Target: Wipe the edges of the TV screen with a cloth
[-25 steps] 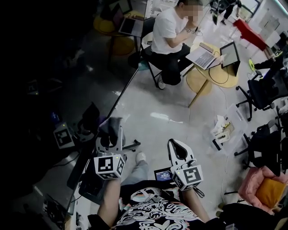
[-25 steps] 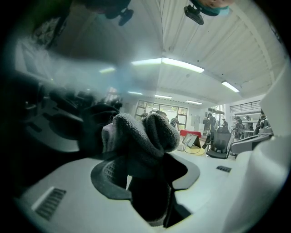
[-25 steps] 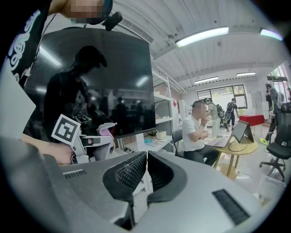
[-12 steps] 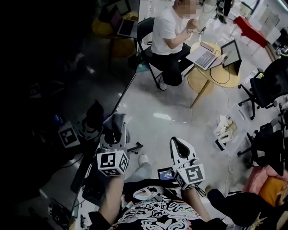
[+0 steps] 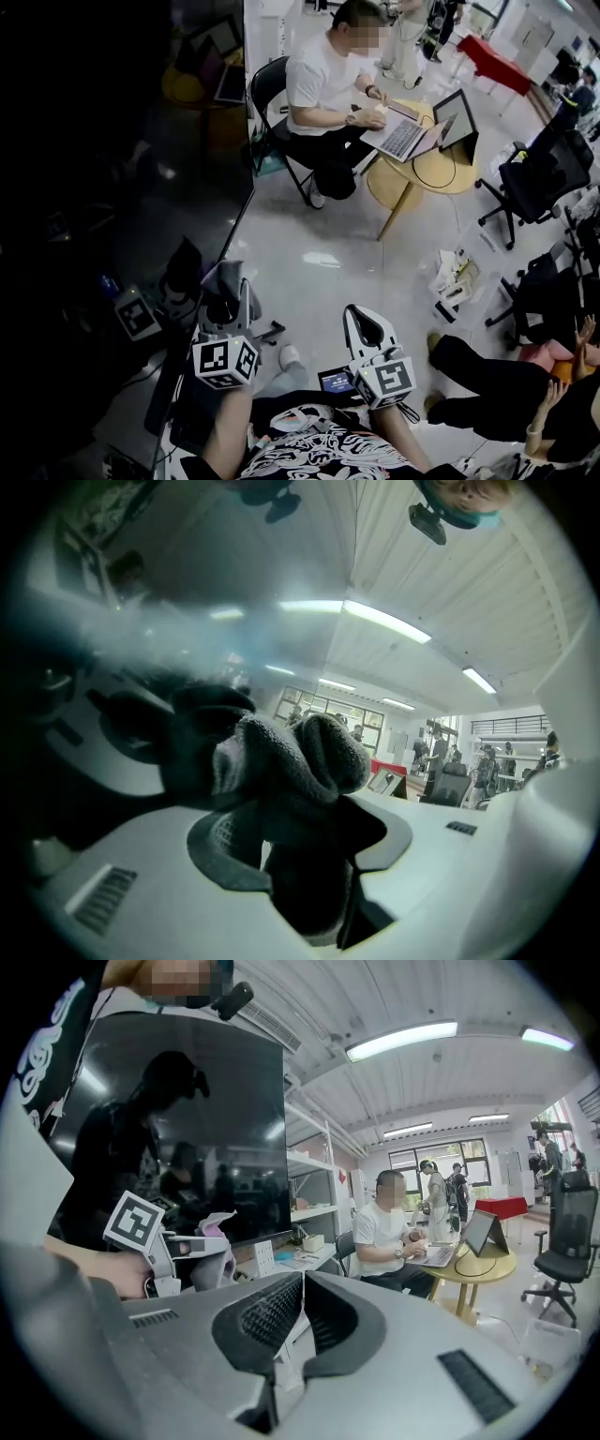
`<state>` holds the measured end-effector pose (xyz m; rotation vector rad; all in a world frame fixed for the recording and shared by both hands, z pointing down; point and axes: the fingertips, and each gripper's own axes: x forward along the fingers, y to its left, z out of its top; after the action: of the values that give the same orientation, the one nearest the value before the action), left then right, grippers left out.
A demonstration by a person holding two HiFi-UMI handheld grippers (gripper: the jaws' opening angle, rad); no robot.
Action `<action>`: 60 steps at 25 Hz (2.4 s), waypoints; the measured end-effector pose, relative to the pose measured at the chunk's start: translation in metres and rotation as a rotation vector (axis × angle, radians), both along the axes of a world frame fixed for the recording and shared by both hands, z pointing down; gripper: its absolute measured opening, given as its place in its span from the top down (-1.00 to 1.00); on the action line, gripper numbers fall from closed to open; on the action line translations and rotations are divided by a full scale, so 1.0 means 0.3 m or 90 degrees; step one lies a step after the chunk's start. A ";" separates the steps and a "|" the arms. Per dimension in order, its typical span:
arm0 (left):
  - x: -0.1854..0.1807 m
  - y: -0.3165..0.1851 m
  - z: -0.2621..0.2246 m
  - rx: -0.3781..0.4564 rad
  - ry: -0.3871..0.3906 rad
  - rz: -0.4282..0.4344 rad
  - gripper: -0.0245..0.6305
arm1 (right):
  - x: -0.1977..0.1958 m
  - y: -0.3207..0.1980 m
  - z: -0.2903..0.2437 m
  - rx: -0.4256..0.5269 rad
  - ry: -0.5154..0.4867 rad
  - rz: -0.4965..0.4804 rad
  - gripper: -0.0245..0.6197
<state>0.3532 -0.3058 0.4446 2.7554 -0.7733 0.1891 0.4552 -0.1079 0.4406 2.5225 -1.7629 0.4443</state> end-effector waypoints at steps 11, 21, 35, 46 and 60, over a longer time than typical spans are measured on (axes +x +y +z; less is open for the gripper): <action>0.045 -0.001 -0.011 -0.018 0.013 0.003 0.32 | 0.050 -0.024 -0.004 0.003 0.000 0.003 0.83; 0.096 -0.037 0.004 -0.012 0.015 -0.024 0.32 | 0.161 -0.083 0.026 0.003 -0.008 -0.025 0.83; 0.176 -0.054 0.000 -0.011 0.021 -0.072 0.32 | 0.298 -0.207 -0.030 0.023 0.015 -0.130 0.83; 0.263 -0.097 0.009 -0.022 0.016 -0.111 0.32 | 0.407 -0.191 -0.004 0.023 -0.001 -0.137 0.83; 0.373 -0.171 0.015 -0.058 0.036 -0.220 0.32 | 0.552 -0.206 0.016 0.015 0.004 -0.183 0.83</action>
<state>0.4653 -0.3572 0.4491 2.4821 -1.1746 0.0723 0.6207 -0.1698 0.4453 2.2284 -2.0942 0.4017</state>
